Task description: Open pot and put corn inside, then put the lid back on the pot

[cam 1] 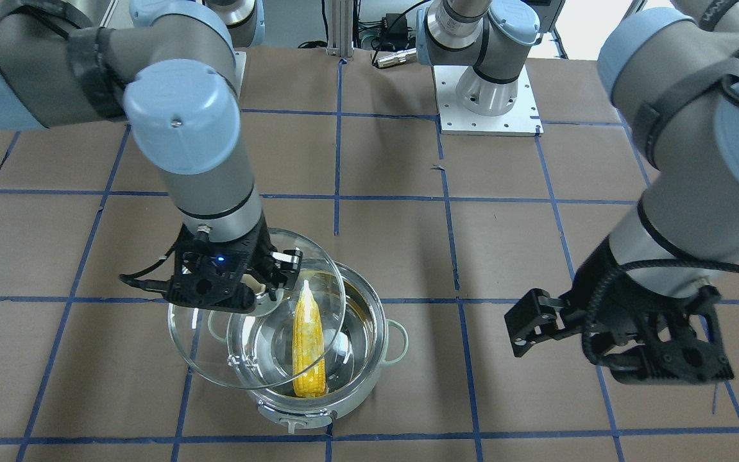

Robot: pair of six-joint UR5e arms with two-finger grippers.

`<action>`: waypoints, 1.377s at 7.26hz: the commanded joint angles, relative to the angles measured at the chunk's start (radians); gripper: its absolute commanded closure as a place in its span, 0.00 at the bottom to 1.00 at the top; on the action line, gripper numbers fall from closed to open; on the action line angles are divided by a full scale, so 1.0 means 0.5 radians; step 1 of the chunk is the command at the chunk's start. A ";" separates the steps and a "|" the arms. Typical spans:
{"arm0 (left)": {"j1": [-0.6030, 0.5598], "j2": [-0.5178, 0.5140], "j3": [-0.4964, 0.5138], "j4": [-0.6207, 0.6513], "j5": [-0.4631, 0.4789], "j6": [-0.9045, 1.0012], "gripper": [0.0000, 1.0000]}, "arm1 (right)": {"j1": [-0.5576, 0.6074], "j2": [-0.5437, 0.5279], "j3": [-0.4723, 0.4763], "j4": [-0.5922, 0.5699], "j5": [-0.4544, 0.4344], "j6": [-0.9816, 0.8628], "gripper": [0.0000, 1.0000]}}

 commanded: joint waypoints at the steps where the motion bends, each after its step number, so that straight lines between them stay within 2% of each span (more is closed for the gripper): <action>1: 0.099 -0.065 0.026 0.027 -0.063 0.044 0.00 | 0.123 0.111 -0.005 -0.161 0.014 0.171 0.93; 6: 0.102 -0.360 0.060 0.294 -0.045 0.044 0.00 | 0.127 0.164 -0.014 -0.174 0.070 0.190 0.92; 9: 0.090 -0.241 0.023 0.270 -0.002 0.029 0.00 | 0.121 0.194 -0.002 -0.196 0.048 0.190 0.92; 10: 0.081 -0.086 -0.026 0.215 0.032 0.017 0.00 | 0.121 0.194 -0.002 -0.196 0.048 0.190 0.92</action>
